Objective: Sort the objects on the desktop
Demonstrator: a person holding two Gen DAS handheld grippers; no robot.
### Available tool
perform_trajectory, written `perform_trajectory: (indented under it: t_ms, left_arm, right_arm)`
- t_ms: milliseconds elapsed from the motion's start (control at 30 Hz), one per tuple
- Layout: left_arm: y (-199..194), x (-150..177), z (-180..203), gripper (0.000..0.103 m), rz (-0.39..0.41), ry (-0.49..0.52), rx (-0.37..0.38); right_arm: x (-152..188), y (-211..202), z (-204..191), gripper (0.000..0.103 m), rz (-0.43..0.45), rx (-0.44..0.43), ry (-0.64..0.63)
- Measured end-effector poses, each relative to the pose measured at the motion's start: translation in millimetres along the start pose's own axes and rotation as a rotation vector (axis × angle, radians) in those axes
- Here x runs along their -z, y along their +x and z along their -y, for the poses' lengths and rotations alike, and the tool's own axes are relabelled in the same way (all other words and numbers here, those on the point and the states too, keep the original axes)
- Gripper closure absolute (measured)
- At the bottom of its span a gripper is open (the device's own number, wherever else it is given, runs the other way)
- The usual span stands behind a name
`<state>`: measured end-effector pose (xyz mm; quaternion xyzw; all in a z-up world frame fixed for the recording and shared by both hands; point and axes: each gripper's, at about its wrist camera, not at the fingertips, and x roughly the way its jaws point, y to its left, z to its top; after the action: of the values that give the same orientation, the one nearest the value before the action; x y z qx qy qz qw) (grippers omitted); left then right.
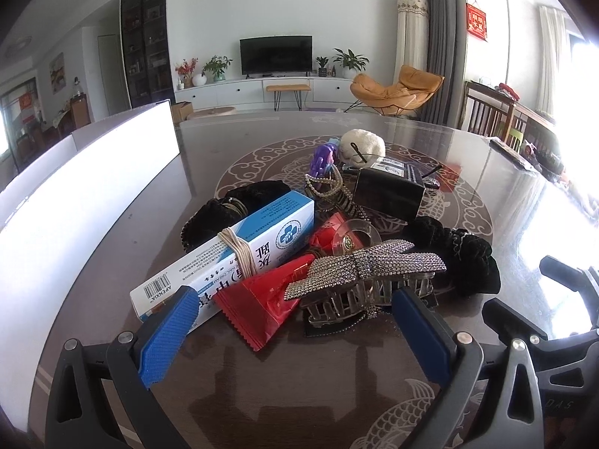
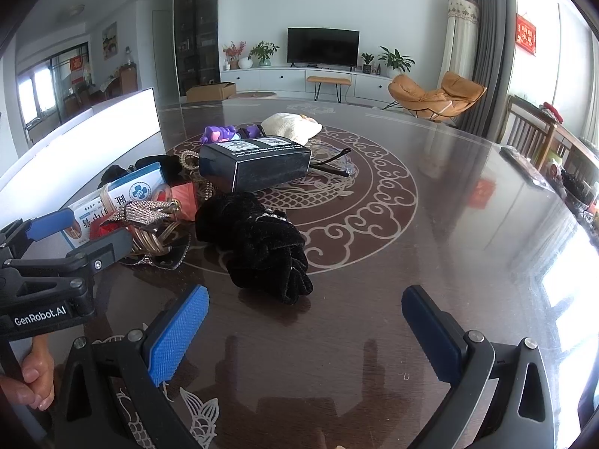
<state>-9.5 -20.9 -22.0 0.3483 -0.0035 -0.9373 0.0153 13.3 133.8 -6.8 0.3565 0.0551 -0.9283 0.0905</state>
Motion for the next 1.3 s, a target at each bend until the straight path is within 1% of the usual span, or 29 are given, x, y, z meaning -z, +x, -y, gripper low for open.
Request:
perform_trajectory:
  t_ms: [100, 433, 700, 900, 1133, 1300]
  left_arm:
    - [0.6, 0.3, 0.1, 0.000, 0.000, 0.005, 0.004]
    - [3.1, 0.8, -11.2, 0.000, -0.007, -0.051, 0.017]
    - [1.5, 1.9, -3.0, 0.000, 0.005, -0.007, 0.003]
    - [-0.7, 2.3, 2.2, 0.000, 0.014, 0.023, 0.012]
    - [-0.6, 2.2, -0.7, 0.000, 0.014, 0.010, 0.009]
    - [0.7, 1.9, -1.8, 0.000, 0.006, 0.005, 0.008]
  right_arm:
    - [-0.1, 0.3, -0.3, 0.000, -0.001, 0.001, -0.002]
    - [0.5, 1.4, -1.8, 0.000, -0.005, 0.001, -0.012]
    - [-0.2, 5.1, -5.3, 0.000, -0.024, 0.002, -0.035]
    - [0.2, 4.4, -7.1, 0.000, -0.020, 0.022, -0.040]
    - [-0.4, 3.8, -3.2, 0.000, -0.020, 0.025, -0.020]
    - [-0.6, 5.9, -1.1, 0.000, -0.030, 0.011, -0.008]
